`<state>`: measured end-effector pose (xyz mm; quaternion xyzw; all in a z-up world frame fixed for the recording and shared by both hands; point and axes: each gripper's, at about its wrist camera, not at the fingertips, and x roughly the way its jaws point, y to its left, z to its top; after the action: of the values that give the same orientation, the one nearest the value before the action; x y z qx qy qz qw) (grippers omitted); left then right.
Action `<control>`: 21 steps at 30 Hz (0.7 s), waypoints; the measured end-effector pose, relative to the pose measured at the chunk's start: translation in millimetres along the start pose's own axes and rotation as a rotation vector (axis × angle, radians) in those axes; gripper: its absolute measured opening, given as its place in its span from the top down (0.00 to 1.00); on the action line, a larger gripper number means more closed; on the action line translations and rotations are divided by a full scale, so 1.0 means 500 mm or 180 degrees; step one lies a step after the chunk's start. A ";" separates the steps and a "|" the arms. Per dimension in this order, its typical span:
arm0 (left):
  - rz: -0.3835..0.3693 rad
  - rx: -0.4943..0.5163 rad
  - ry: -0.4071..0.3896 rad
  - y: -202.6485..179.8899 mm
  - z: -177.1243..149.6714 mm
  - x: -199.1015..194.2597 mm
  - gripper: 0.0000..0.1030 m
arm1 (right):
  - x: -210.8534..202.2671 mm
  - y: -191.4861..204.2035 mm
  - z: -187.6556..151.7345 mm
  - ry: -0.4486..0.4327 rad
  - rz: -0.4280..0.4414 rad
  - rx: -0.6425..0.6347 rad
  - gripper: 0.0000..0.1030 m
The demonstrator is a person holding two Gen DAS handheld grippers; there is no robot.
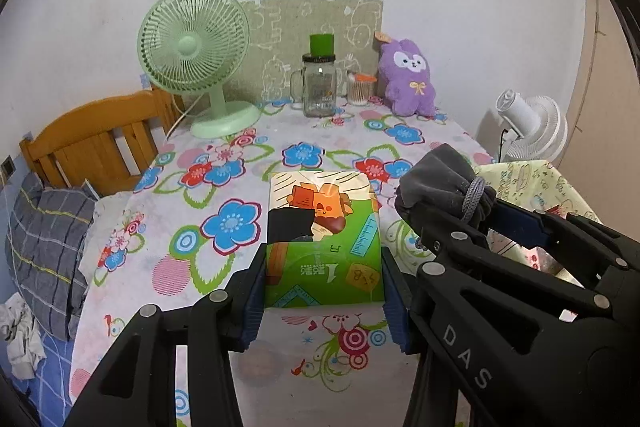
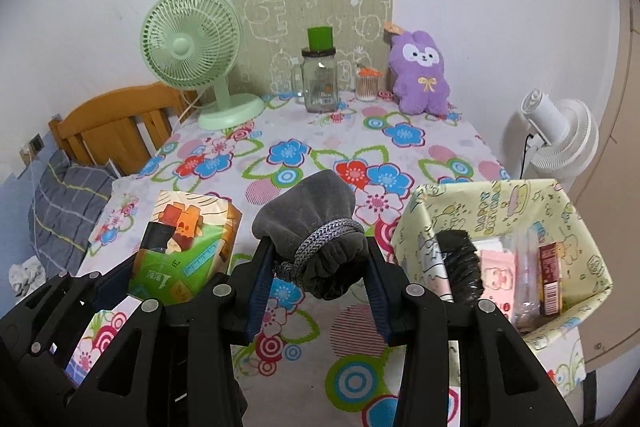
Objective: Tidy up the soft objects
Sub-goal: 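Lift and carry the green toy box and grey pouch toward the yellow-green box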
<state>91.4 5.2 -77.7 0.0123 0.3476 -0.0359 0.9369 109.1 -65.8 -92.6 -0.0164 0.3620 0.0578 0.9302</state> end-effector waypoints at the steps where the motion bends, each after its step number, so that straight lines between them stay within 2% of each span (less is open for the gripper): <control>1: -0.0003 0.0002 -0.0012 -0.002 0.002 -0.005 0.50 | -0.005 -0.002 0.001 -0.0010 0.0010 0.0004 0.55; 11: -0.0050 0.0062 -0.0121 -0.033 0.016 -0.042 0.50 | -0.056 -0.024 0.013 -0.0110 -0.0007 -0.0029 0.55; 21: -0.0130 0.0128 -0.0215 -0.085 0.038 -0.055 0.50 | -0.085 -0.080 0.027 -0.0212 -0.0025 0.0002 0.55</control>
<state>79.9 -36.3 -45.4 0.0229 0.3151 -0.0624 0.9467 91.9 -108.4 -54.4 -0.0156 0.3309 0.0547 0.9420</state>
